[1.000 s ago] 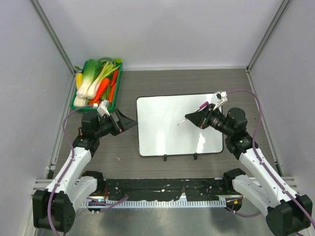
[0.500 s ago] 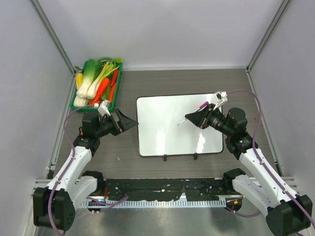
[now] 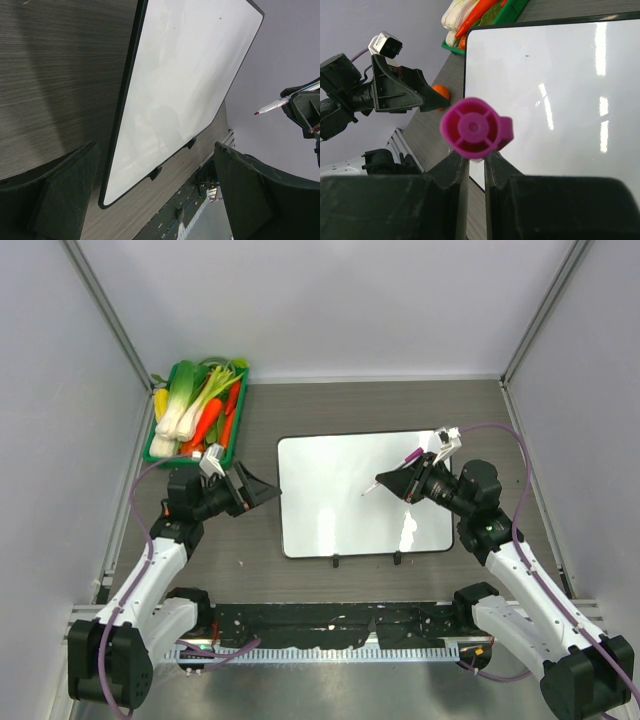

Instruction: Write a sentence on the whiteboard

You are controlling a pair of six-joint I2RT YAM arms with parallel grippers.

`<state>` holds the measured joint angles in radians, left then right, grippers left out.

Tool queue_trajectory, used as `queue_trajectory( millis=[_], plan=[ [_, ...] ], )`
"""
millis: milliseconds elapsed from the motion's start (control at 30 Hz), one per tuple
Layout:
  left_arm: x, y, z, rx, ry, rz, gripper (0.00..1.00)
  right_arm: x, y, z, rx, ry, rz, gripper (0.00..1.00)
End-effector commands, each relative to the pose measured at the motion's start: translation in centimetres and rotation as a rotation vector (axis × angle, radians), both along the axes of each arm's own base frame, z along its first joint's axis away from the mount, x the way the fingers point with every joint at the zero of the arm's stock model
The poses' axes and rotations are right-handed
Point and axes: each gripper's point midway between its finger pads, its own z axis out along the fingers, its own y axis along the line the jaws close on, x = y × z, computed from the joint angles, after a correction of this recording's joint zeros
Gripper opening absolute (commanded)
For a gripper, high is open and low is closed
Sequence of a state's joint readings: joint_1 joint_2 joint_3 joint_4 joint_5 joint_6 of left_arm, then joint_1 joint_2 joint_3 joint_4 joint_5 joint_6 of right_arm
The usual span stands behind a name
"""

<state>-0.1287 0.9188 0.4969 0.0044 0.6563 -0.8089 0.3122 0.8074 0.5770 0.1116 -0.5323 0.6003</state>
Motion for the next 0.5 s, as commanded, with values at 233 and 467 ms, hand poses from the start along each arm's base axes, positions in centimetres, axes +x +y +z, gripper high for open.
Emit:
queue_trajectory(
  millis=[233,467],
  plan=[
    [-0.2,-0.3,-0.1,-0.033,-0.012,-0.017,1.0,0.2,-0.1,1.5,0.009,-0.056,-0.006,0.01],
    [0.3,-0.3,-1.2,-0.028,0.017,-0.018,0.99,0.2,0.0,1.1,0.009,-0.048,-0.003,0.01]
  ],
)
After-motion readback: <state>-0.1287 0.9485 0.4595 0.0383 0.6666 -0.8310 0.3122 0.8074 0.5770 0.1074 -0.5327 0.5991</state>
